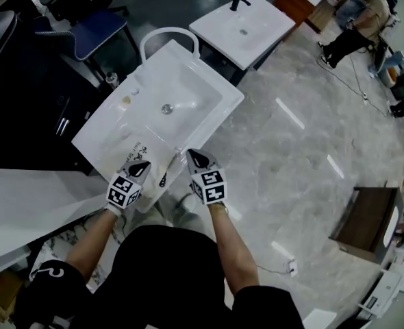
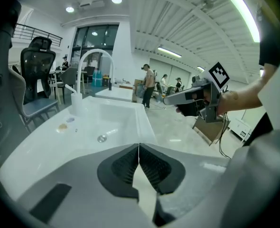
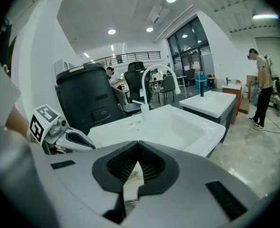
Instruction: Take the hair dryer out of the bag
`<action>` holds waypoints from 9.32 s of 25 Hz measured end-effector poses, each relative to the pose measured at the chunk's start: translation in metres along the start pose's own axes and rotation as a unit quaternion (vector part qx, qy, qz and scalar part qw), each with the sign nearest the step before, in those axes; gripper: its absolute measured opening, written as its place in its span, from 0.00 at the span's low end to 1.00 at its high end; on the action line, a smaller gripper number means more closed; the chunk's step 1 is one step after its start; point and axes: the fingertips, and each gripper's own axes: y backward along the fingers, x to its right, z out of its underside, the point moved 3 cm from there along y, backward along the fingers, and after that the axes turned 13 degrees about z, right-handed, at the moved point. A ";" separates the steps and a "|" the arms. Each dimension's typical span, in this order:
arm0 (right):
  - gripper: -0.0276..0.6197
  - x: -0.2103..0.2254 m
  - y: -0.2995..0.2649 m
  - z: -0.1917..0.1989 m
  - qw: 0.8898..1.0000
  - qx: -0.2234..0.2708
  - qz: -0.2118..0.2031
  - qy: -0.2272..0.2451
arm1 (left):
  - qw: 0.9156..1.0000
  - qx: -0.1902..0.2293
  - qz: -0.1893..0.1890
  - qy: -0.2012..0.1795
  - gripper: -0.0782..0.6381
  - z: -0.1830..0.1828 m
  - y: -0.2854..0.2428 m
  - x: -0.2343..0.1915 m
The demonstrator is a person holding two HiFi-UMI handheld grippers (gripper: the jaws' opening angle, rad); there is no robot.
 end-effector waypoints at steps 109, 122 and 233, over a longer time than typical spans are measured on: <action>0.29 -0.112 -0.097 0.085 0.958 -0.262 -0.095 0.060 | 0.994 -0.052 -0.083 -0.049 0.14 0.024 0.029 -0.101; 0.29 -0.098 -0.015 0.098 0.950 -0.246 -0.168 0.097 | 0.993 -0.044 -0.102 -0.038 0.14 0.009 0.025 -0.085; 0.18 -0.095 -0.076 -0.019 0.985 -0.069 -0.147 0.056 | 0.975 0.159 -0.156 0.012 0.11 -0.040 0.140 -0.077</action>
